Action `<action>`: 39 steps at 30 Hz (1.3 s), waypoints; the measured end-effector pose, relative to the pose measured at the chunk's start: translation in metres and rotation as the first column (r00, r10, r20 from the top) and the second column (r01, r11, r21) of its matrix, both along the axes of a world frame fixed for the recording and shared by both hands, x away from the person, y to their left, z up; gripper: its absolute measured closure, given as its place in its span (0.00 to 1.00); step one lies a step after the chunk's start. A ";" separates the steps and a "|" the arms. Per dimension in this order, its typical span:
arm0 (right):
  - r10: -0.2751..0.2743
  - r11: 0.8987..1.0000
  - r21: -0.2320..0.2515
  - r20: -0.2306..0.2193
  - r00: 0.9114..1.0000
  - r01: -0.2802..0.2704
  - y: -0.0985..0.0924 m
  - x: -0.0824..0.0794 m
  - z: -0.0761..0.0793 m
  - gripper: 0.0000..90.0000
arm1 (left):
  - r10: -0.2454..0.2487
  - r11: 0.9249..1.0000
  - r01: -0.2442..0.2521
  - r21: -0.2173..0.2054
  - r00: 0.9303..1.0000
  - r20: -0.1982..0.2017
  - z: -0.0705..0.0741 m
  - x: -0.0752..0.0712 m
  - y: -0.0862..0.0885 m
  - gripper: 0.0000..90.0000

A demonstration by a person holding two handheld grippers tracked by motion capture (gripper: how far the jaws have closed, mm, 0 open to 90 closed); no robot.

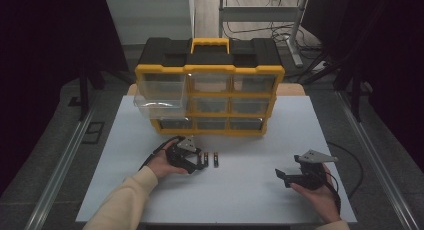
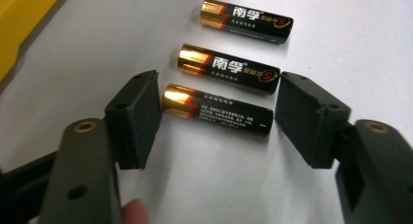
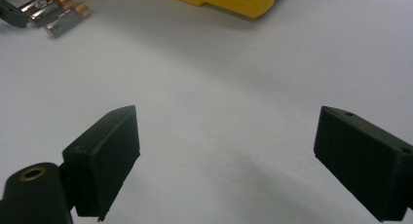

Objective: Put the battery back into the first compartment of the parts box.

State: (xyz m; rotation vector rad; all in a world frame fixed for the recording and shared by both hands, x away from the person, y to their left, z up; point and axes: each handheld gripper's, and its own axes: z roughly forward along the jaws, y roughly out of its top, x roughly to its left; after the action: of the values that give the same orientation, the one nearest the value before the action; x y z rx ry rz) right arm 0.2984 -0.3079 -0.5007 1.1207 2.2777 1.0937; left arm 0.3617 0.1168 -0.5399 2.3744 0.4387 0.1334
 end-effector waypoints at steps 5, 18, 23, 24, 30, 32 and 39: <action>0.001 1.000 0.001 0.001 1.000 -0.001 0.000 0.000 0.000 0.11 | -0.001 1.000 0.001 0.000 1.000 0.004 0.001 -0.001 0.000 0.46; 0.002 1.000 -0.001 0.003 1.000 -0.002 0.000 0.000 0.001 0.11 | -0.001 1.000 0.001 0.013 1.000 0.002 0.003 -0.005 0.001 0.46; 0.002 1.000 -0.001 0.003 1.000 -0.002 0.000 0.000 0.001 0.11 | 0.007 1.000 -0.007 -0.009 1.000 0.007 0.006 -0.007 0.002 0.46; 0.002 1.000 -0.002 0.002 1.000 -0.002 0.000 0.000 0.000 0.11 | 0.007 1.000 -0.007 -0.006 1.000 0.007 0.008 -0.007 0.003 0.46; 0.001 1.000 -0.003 0.003 1.000 -0.001 0.000 0.000 0.000 0.11 | 0.016 0.999 -0.015 -0.042 1.000 0.022 0.013 -0.009 0.005 0.46; 0.001 1.000 -0.004 0.003 1.000 -0.001 0.000 0.000 0.000 0.11 | 0.014 0.999 -0.013 -0.044 1.000 0.026 0.015 -0.010 0.007 0.46; -0.003 1.000 -0.004 0.002 1.000 0.003 0.000 0.000 0.000 0.11 | 0.031 0.997 -0.028 -0.066 0.999 0.034 0.018 -0.015 0.012 0.46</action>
State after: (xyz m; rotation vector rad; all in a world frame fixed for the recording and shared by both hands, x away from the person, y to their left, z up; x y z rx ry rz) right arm 0.2979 -0.3078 -0.5003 1.1202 2.2748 1.0879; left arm 0.3467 0.1287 -0.5219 2.2989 0.4548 0.1715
